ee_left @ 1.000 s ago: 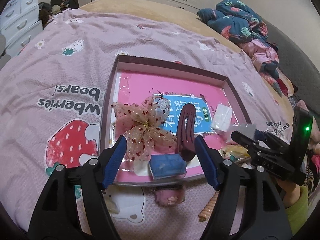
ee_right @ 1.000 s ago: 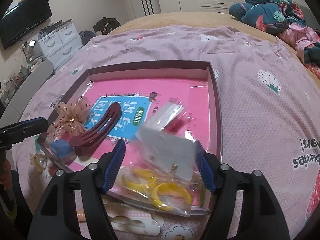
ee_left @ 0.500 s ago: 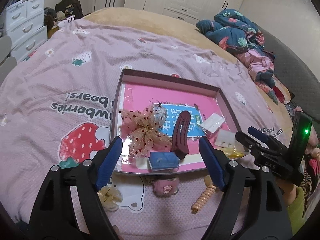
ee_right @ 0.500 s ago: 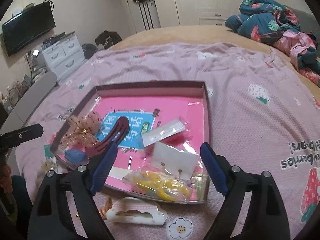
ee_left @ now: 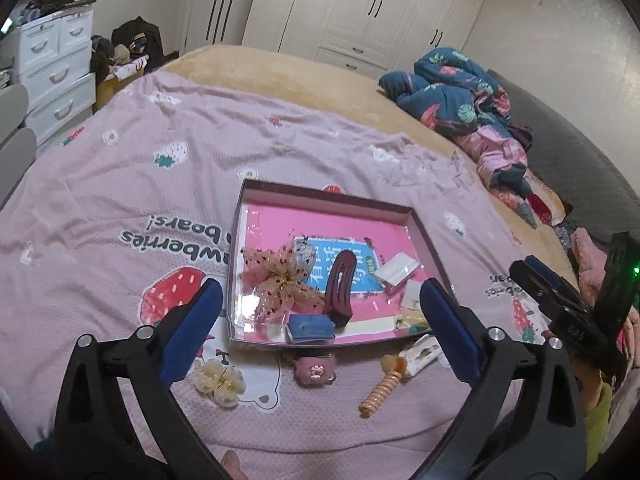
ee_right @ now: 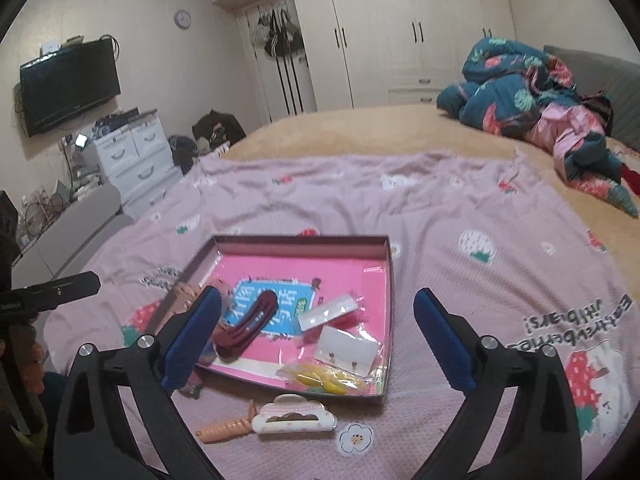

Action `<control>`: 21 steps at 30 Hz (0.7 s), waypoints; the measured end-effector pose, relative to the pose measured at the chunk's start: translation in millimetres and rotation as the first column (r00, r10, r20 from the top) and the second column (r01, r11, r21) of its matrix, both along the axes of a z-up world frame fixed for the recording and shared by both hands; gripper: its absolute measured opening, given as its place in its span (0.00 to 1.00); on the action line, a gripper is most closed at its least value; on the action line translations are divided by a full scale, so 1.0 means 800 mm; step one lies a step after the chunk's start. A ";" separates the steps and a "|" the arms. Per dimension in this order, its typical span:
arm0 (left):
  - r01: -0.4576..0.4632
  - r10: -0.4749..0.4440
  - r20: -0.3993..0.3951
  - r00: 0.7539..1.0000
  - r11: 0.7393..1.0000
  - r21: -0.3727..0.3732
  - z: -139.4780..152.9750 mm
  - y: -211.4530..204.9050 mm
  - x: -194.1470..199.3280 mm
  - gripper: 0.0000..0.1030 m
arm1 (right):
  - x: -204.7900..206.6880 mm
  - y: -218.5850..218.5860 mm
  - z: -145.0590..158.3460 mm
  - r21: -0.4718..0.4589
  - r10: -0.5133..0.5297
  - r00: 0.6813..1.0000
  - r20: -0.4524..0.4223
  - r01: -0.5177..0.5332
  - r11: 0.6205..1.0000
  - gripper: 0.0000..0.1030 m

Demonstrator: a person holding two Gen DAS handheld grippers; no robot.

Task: Organize jewelry
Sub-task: 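Move both tools back from the box toward the remaining items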

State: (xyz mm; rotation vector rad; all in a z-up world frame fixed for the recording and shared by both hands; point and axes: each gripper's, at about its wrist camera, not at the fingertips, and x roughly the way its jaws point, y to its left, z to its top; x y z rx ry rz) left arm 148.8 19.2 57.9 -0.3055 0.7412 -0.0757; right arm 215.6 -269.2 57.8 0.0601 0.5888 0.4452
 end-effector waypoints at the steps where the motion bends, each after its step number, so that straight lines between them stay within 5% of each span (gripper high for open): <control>1: 0.002 -0.002 0.010 1.000 1.000 -0.005 0.004 0.001 -0.003 0.91 | -0.006 -0.002 0.006 0.006 -0.004 1.000 0.010 0.004 1.000 0.94; 21: 0.026 -0.026 0.105 0.994 1.000 0.005 0.038 0.012 -0.055 0.91 | -0.081 -0.007 0.036 0.013 -0.010 0.998 0.057 0.010 1.000 0.95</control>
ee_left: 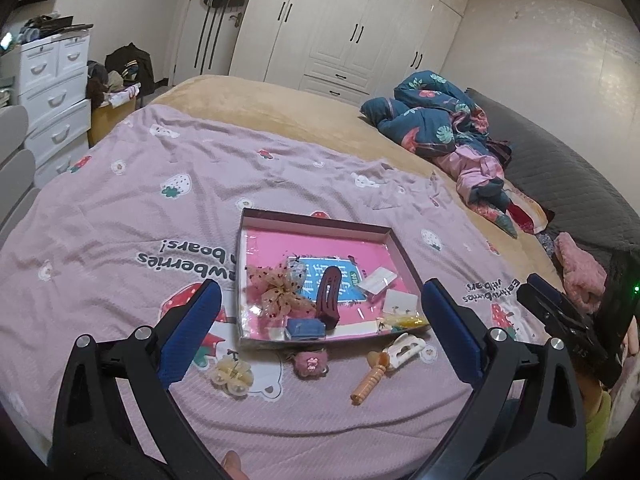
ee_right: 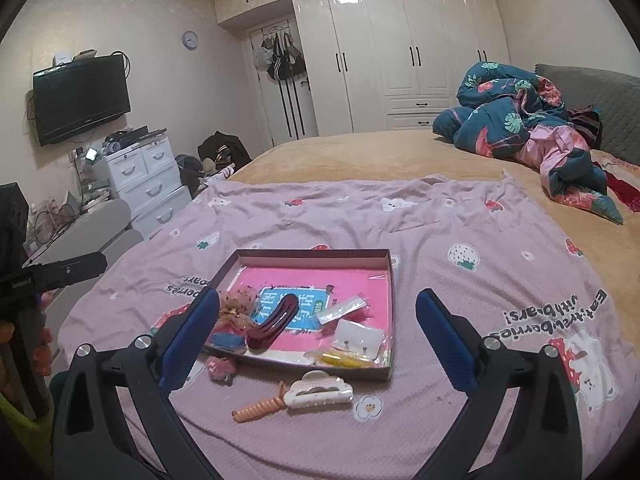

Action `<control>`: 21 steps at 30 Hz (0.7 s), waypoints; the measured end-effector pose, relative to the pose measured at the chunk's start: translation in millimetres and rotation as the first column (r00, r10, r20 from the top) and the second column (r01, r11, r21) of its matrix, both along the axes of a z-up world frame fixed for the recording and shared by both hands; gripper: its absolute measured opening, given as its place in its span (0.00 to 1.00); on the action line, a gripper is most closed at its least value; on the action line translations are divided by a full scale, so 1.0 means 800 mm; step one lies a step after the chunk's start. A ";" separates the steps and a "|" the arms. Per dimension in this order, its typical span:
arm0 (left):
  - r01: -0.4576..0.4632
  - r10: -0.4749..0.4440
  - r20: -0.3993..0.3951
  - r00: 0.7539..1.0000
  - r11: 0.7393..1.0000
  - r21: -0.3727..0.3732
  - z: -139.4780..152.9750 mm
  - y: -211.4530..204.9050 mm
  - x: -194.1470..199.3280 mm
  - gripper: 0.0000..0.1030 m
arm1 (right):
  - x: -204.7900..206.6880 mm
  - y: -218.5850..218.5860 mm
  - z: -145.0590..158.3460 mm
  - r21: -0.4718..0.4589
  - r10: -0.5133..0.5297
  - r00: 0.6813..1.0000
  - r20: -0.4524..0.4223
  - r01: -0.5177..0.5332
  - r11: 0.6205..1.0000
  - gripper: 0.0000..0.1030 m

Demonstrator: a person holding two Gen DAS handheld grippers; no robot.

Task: Organize jewelry
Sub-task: 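Move both tools back from the box toward the remaining items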

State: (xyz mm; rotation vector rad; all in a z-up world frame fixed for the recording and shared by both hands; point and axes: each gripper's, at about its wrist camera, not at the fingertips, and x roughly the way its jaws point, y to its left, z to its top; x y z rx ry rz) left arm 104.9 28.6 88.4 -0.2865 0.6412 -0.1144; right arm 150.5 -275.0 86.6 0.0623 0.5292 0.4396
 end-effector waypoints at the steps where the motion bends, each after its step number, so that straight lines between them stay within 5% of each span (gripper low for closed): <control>1: -0.002 0.002 0.000 1.000 1.000 0.003 -0.001 0.002 -0.003 0.91 | -0.003 0.001 0.000 0.000 0.003 1.000 -0.001 -0.003 1.000 0.95; 21: 0.016 -0.013 -0.057 0.998 0.999 0.050 -0.037 0.018 -0.035 0.91 | -0.043 0.034 -0.024 -0.051 0.047 0.998 -0.051 -0.049 0.997 0.95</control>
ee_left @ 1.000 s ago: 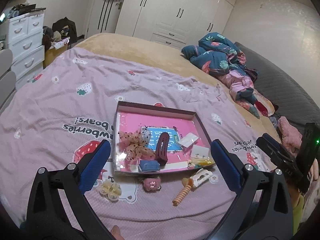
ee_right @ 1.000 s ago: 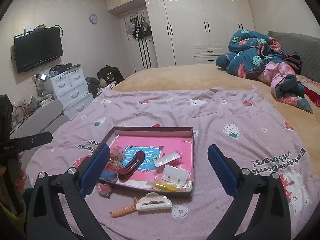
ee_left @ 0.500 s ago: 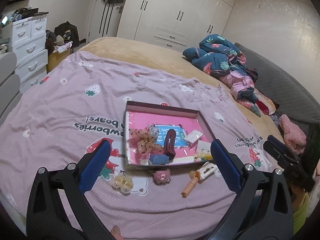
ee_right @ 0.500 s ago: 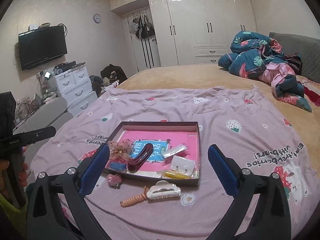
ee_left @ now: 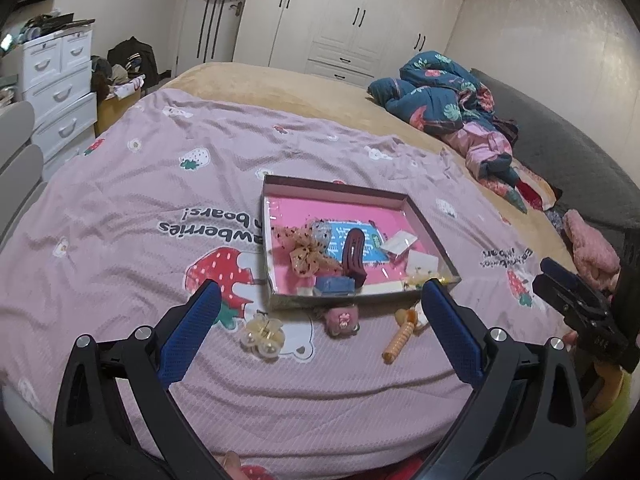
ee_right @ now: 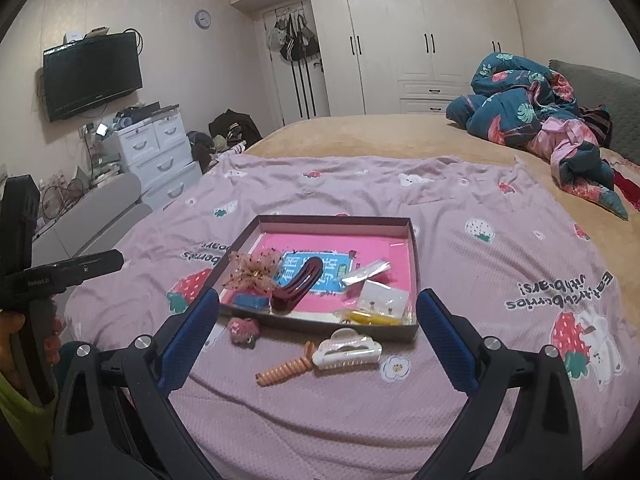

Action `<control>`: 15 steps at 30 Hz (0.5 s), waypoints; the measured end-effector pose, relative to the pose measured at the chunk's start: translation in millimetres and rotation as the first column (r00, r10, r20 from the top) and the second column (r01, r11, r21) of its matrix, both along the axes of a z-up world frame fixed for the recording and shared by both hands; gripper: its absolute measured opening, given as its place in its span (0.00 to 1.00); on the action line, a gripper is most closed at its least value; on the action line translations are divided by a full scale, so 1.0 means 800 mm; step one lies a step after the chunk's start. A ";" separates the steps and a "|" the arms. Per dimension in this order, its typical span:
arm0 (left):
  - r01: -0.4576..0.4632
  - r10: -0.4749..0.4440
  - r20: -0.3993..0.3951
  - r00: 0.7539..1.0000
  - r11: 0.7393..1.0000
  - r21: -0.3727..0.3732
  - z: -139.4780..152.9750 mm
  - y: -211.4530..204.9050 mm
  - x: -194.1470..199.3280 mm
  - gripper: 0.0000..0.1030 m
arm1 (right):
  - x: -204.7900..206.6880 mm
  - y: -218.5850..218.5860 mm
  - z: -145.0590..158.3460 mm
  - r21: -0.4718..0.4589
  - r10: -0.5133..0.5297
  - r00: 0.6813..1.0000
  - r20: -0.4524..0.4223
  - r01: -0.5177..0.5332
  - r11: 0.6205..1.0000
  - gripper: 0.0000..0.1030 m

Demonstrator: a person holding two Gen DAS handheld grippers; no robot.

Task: Organize jewelry
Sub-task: 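Move both tools back from the box toward the remaining items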

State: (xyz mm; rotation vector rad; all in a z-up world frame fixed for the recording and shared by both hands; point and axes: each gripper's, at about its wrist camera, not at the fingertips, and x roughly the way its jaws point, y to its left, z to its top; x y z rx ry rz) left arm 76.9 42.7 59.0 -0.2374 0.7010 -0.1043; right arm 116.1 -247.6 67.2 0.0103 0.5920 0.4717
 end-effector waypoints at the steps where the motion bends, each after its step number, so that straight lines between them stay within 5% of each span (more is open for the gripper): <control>1: 0.004 -0.004 -0.003 1.000 1.000 0.005 -0.002 -0.001 -0.002 0.91 | -0.002 0.000 -0.002 -0.004 0.001 1.000 0.000 -0.001 1.000 0.95; 15: 0.015 -0.012 -0.040 0.999 0.997 0.072 -0.036 -0.003 -0.025 0.91 | -0.018 0.010 -0.027 -0.017 0.003 0.999 -0.038 -0.004 1.000 0.95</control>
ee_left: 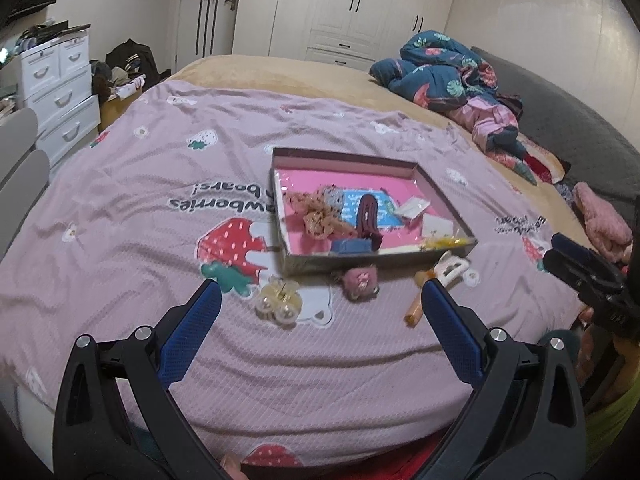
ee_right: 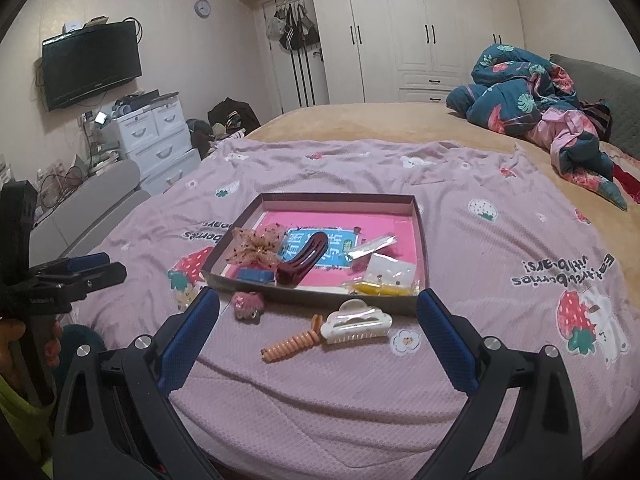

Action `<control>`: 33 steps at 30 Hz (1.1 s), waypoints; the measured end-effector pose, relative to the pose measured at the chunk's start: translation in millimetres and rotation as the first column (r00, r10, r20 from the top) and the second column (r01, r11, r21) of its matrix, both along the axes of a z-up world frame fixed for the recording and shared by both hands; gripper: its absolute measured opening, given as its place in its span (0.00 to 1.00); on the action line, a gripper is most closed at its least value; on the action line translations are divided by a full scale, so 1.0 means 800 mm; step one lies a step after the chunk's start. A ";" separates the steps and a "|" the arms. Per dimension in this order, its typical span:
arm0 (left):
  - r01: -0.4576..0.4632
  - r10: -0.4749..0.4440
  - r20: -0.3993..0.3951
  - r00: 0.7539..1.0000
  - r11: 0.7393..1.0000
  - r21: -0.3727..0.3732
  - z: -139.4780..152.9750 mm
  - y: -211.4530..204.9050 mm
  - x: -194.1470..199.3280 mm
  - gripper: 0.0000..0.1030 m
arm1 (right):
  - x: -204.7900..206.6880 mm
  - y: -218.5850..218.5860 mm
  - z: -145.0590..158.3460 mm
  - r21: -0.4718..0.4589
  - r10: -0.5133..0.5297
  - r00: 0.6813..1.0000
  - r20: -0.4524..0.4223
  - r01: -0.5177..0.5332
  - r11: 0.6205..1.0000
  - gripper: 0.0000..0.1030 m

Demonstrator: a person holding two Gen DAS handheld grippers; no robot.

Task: Organize jewelry
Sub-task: 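Move both tools back from the box toward the remaining items, then grasp the peach coiled hair tie with the right gripper while the left grasps the pearl claw clip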

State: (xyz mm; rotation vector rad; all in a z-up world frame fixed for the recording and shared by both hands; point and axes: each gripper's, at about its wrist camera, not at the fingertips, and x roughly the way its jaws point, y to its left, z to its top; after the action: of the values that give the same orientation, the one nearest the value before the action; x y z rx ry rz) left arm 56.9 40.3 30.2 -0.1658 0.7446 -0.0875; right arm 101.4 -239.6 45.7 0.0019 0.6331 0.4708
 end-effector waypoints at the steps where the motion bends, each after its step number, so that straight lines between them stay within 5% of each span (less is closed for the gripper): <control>1: 0.000 0.000 -0.005 1.000 1.000 0.008 -0.004 0.000 -0.001 0.91 | 0.000 0.001 -0.001 0.000 0.003 1.000 -0.003 -0.003 1.000 0.95; 24: -0.069 0.074 -0.090 0.993 0.996 0.050 -0.085 0.032 0.029 0.91 | 0.040 0.072 -0.114 0.011 0.051 0.959 -0.279 -0.050 0.999 0.95; 27: -0.070 0.073 -0.103 0.992 0.997 0.034 -0.090 0.036 0.035 0.91 | 0.053 0.082 -0.133 0.006 0.049 0.943 -0.328 -0.050 0.999 0.76; 33: -0.064 0.066 -0.113 0.991 0.998 0.014 -0.102 0.041 0.047 0.91 | 0.073 0.097 -0.156 -0.019 0.015 0.932 -0.363 -0.023 1.000 0.64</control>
State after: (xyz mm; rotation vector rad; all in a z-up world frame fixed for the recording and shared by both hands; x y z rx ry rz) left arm 94.9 73.0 -51.3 -0.1859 0.8524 -0.0121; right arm 159.4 -161.9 -79.2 0.0628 1.0039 0.4862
